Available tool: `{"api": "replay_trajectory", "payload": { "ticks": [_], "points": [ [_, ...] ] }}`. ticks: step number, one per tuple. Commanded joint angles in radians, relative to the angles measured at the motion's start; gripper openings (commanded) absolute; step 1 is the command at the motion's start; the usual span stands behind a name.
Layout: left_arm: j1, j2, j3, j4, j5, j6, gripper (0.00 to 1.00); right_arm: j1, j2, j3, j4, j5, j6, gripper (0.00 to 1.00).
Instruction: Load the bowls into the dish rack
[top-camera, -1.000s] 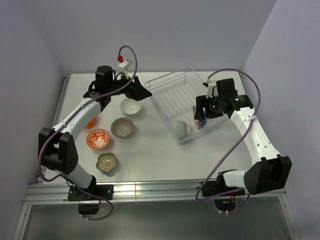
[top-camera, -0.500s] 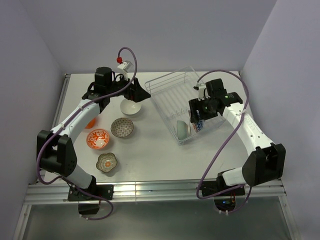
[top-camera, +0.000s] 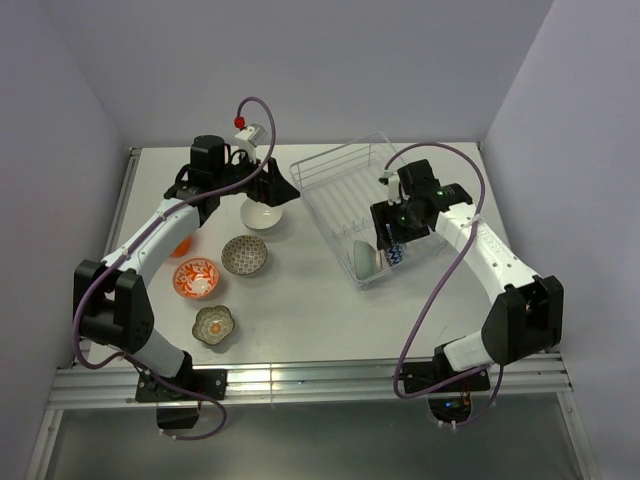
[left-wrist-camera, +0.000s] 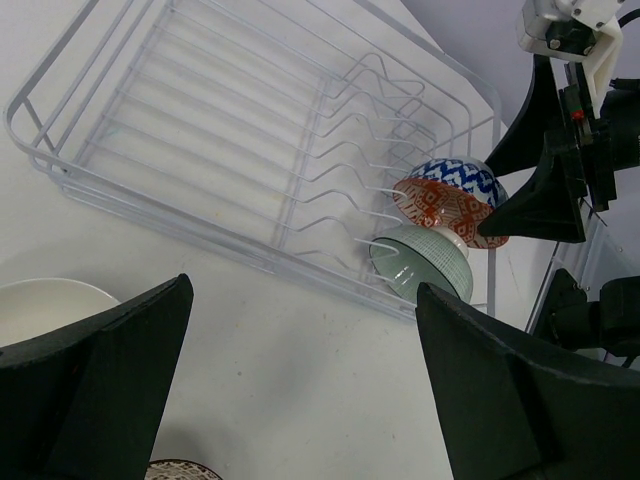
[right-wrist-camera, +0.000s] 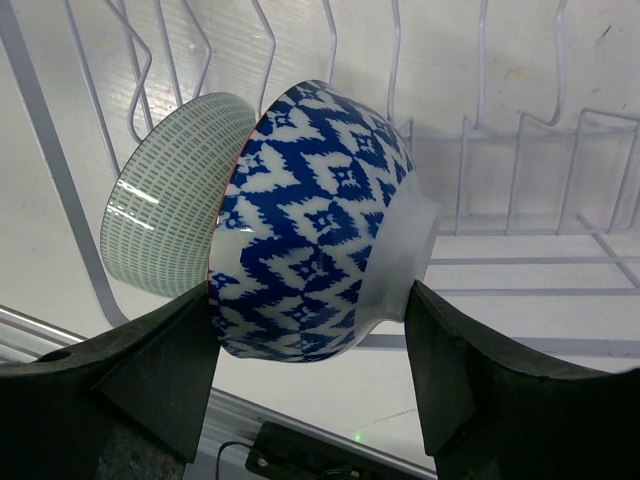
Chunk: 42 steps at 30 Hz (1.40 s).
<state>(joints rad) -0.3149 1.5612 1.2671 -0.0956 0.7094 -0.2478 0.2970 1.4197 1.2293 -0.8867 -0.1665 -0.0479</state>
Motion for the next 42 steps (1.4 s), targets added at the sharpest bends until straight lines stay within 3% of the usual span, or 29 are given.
{"api": "replay_trajectory", "payload": {
  "ticks": [1,12,15,19,30,42],
  "points": [
    [-0.001,-0.035,0.020,-0.004,-0.014,0.025,0.99,0.008,0.022,-0.005,0.046,0.009,0.046,0.11],
    [0.002,-0.072,-0.023,0.002,-0.044,0.018,1.00,0.008,0.047,-0.025,0.035,0.007,0.163,0.24],
    [0.002,-0.078,-0.034,0.004,-0.050,0.015,0.99,0.008,0.047,-0.037,0.031,-0.008,0.177,0.34],
    [0.002,-0.087,-0.044,0.002,-0.056,0.019,0.99,0.008,0.053,-0.044,0.031,-0.005,0.184,0.54],
    [0.013,-0.104,-0.049,-0.035,-0.060,0.058,0.99,0.008,0.070,-0.050,0.009,-0.030,0.163,0.85],
    [0.034,-0.121,-0.061,-0.039,-0.050,0.067,0.99,0.008,0.087,-0.019,-0.052,-0.044,0.120,1.00]
  ]
}}
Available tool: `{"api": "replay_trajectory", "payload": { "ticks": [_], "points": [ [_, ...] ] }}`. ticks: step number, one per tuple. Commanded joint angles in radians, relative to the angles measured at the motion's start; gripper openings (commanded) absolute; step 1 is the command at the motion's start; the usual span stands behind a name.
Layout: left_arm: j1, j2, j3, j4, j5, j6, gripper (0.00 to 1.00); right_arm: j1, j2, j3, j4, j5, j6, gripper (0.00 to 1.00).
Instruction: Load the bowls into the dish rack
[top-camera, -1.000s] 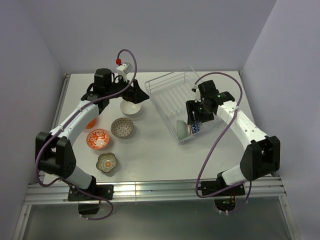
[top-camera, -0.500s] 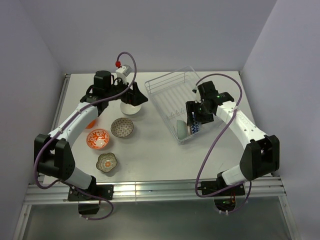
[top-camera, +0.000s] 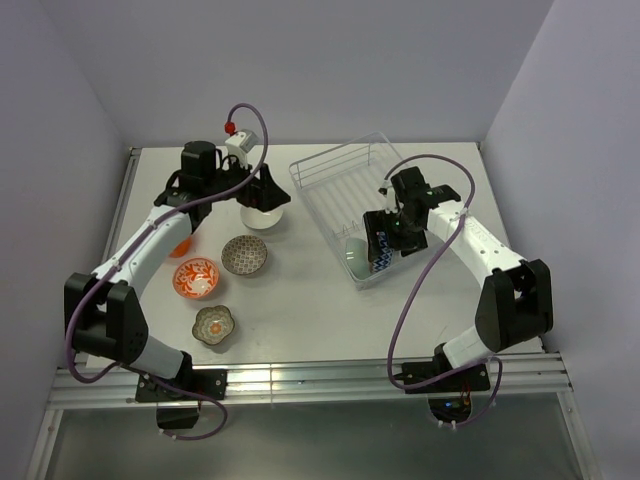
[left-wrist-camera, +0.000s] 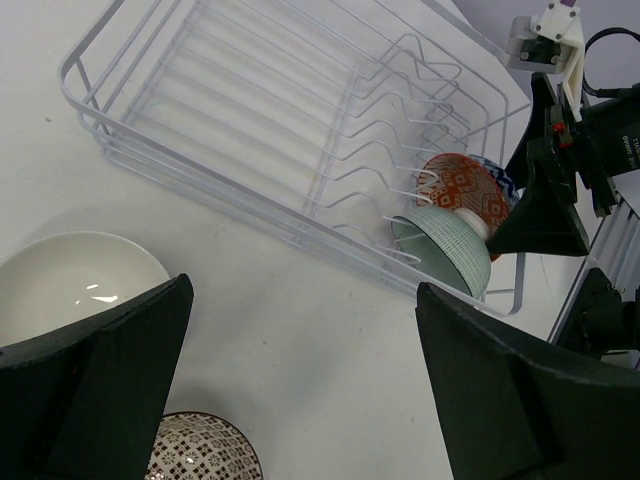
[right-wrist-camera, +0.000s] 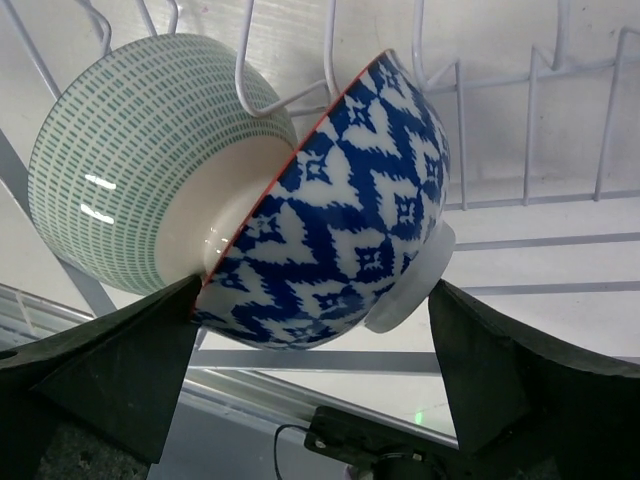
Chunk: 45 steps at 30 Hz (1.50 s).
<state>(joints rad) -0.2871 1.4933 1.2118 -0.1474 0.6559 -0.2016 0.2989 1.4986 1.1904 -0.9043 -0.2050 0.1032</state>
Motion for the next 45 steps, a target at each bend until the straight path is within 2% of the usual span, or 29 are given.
{"api": "replay_trajectory", "payload": {
  "ticks": [1,17,27,32,36,37,38,42,45],
  "points": [
    [0.009,-0.057,-0.008,0.014,0.004,0.022,1.00,0.006,0.008,0.021,-0.039,-0.008,-0.036,1.00],
    [0.034,-0.090,-0.035,-0.007,0.025,0.060,1.00,-0.003,-0.080,0.078,-0.074,-0.131,-0.302,1.00],
    [0.068,-0.128,-0.069,-0.083,0.004,0.126,1.00,-0.020,0.046,0.186,-0.080,-0.151,-0.266,0.98],
    [0.114,-0.150,-0.074,-0.153,0.040,0.183,1.00,-0.020,0.048,0.186,-0.093,-0.151,-0.284,0.97],
    [0.163,-0.185,-0.069,-0.343,0.089,0.443,0.95,-0.029,-0.004,0.189,-0.065,-0.198,-0.287,0.99],
    [0.189,-0.206,-0.078,-0.438,0.099,0.497,0.95,-0.032,-0.030,0.193,-0.059,-0.209,-0.287,1.00],
    [0.203,-0.215,-0.083,-0.481,0.103,0.604,0.94,-0.033,-0.038,0.199,-0.054,-0.218,-0.287,1.00],
    [0.267,-0.237,-0.116,-0.688,0.096,0.833,0.90,-0.034,-0.058,0.264,-0.035,-0.252,-0.286,1.00],
    [0.347,-0.238,-0.152,-0.759,0.083,0.916,0.89,-0.034,-0.069,0.299,-0.003,-0.272,-0.287,1.00]
  ]
}}
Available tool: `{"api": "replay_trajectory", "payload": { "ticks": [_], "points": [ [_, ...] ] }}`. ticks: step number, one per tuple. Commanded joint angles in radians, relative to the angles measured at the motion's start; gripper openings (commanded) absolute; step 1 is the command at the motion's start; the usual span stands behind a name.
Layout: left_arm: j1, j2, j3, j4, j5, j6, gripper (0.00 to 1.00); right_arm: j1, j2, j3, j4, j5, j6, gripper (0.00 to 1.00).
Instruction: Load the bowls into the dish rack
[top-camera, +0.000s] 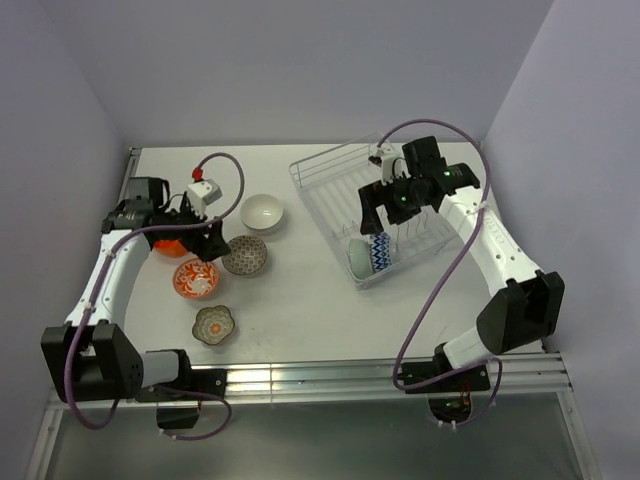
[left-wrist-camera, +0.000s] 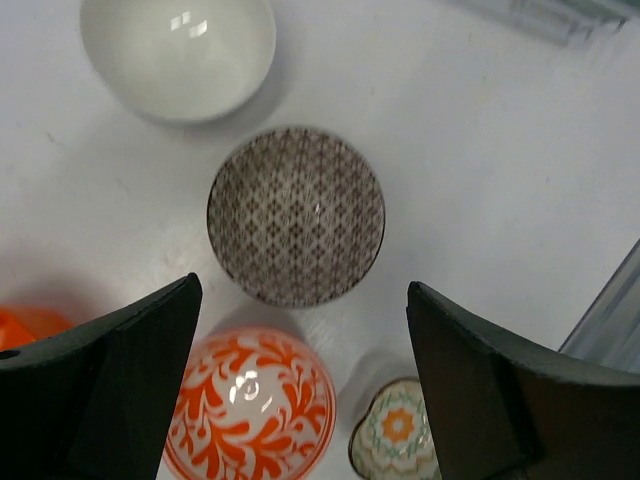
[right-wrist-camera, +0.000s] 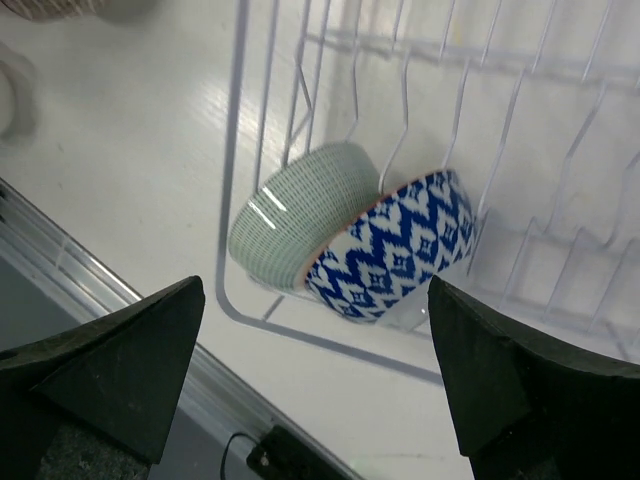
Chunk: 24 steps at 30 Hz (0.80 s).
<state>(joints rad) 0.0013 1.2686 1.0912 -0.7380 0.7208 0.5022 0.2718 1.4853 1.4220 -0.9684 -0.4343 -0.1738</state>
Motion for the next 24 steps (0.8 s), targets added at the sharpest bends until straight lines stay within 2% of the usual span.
{"api": "replay_trajectory", "payload": {
  "ticks": [1,3,4,7,9,14,18,24],
  "points": [
    [0.109,-0.012,-0.048,-0.175,0.016,0.219,0.88,-0.006,-0.060,0.080,0.077,-0.040,-0.001,1.00],
    [0.161,-0.017,-0.069,-0.164,0.003,0.208,0.87,-0.009,-0.072,0.090,0.123,-0.030,0.036,1.00],
    [0.220,-0.032,-0.098,-0.140,-0.017,0.194,0.88,-0.019,-0.077,0.094,0.134,-0.037,0.045,1.00],
    [0.331,-0.086,-0.172,-0.006,-0.075,0.076,0.91,-0.042,-0.088,0.100,0.174,-0.053,0.083,1.00],
    [0.364,-0.089,-0.194,0.015,-0.081,0.065,0.90,-0.052,-0.095,0.092,0.204,-0.072,0.092,1.00],
    [0.376,-0.104,-0.286,0.101,-0.145,-0.004,0.88,-0.077,-0.100,0.110,0.246,-0.070,0.137,1.00],
    [0.378,-0.110,-0.338,0.181,-0.225,-0.060,0.85,-0.140,-0.100,0.120,0.277,-0.159,0.206,1.00],
    [0.374,-0.097,-0.390,0.207,-0.300,-0.027,0.83,-0.177,-0.071,0.149,0.235,-0.230,0.197,1.00]
  ]
}}
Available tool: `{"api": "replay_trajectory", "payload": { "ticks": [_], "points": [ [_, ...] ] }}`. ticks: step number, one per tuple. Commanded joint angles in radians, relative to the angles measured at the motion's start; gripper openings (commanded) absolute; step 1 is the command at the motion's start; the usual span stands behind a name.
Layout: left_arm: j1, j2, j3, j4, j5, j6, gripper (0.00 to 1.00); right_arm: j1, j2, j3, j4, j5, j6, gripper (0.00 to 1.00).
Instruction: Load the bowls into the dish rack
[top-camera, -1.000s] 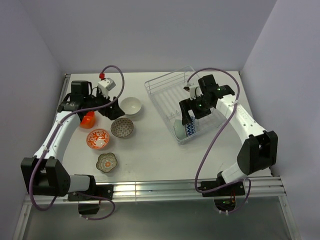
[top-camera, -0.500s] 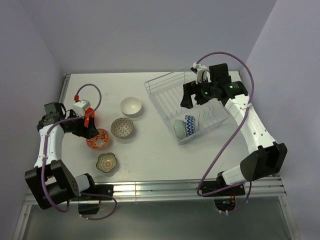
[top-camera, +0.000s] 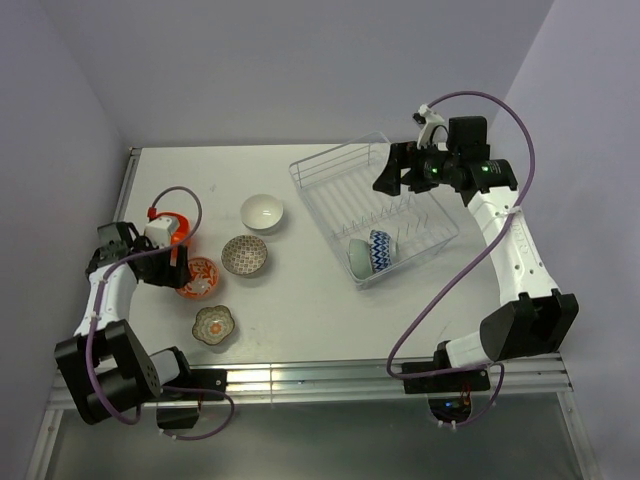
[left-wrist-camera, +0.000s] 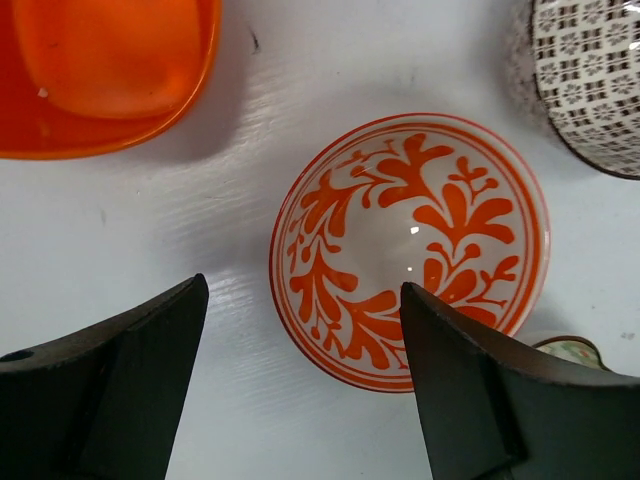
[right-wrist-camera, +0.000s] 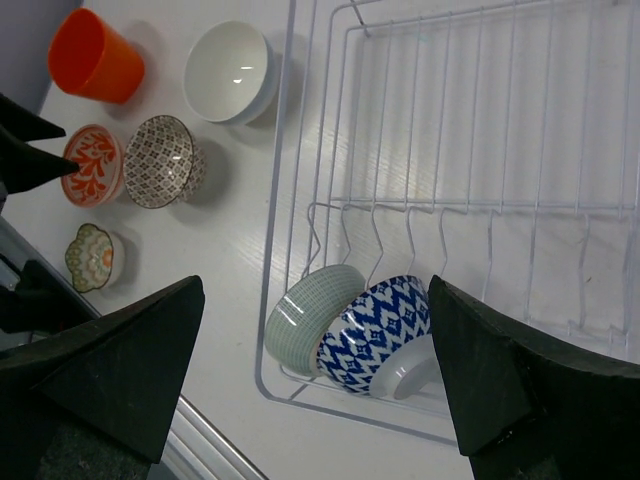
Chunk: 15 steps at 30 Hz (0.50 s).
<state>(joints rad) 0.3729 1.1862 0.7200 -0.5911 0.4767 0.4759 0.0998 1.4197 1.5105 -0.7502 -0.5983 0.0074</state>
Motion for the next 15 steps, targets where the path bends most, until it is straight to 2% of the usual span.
{"api": "replay_trajectory", "payload": {
  "ticks": [1,9,15],
  "points": [
    [0.004,-0.001,-0.028,0.066,-0.067,0.003,0.82,-0.005,-0.002,0.057,0.017,-0.070,0.022,1.00],
    [0.004,0.138,-0.014,0.074,0.062,0.026,0.70,-0.003,-0.010,0.008,0.067,-0.107,0.042,1.00],
    [-0.006,0.213,0.035,0.059,0.102,0.023,0.48,-0.003,-0.013,-0.004,0.069,-0.113,0.046,1.00]
  ]
}}
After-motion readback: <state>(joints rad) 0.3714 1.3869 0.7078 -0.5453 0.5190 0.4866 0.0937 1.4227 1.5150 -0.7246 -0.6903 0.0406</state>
